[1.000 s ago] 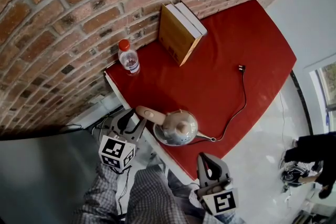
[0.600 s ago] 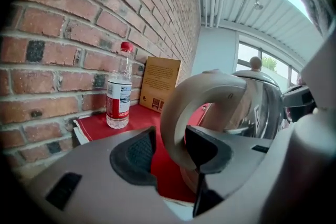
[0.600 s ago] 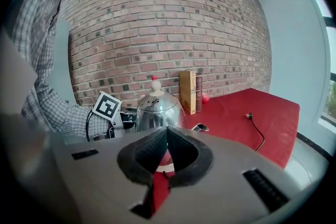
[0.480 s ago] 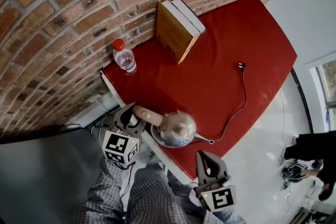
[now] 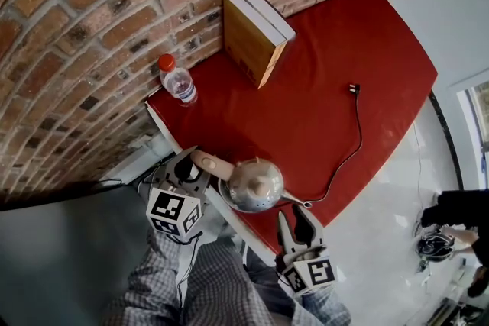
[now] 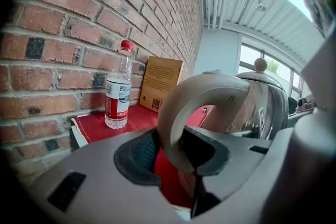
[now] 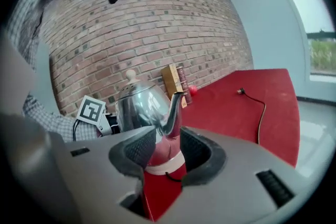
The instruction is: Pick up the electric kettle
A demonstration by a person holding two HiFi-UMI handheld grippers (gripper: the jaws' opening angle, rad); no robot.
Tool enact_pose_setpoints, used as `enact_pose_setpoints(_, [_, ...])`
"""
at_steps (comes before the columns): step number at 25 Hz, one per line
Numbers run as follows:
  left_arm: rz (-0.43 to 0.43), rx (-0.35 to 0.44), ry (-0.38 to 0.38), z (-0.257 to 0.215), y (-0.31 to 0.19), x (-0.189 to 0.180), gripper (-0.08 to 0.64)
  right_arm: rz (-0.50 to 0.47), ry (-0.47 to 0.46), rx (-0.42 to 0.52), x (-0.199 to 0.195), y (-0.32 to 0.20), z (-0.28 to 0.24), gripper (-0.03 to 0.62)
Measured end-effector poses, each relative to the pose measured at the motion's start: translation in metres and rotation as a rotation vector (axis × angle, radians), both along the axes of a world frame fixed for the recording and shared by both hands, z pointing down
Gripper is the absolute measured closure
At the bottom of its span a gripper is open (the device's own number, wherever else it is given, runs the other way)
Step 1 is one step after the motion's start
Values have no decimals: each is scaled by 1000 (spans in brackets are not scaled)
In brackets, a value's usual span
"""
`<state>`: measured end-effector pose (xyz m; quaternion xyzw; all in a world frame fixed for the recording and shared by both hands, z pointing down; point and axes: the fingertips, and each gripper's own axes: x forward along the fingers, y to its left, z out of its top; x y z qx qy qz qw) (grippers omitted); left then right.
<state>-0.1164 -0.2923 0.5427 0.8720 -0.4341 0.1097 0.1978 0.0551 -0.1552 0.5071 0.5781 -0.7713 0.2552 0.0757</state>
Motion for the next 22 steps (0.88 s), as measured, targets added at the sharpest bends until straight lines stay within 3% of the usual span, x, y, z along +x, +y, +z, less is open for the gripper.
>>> enact_pose_setpoints(6, [-8,-7,-3,0,0,0,423,190,-355,20,9,-11,6,423])
enact_pose_setpoints(9, [-7,-9,-5,-1,0,0,423,249,-479,38,11,-18,6,413])
enact_pose_setpoints(22, [-31,-12,14,-1,0,-1,425,344,-622,87,13,-28,7,425])
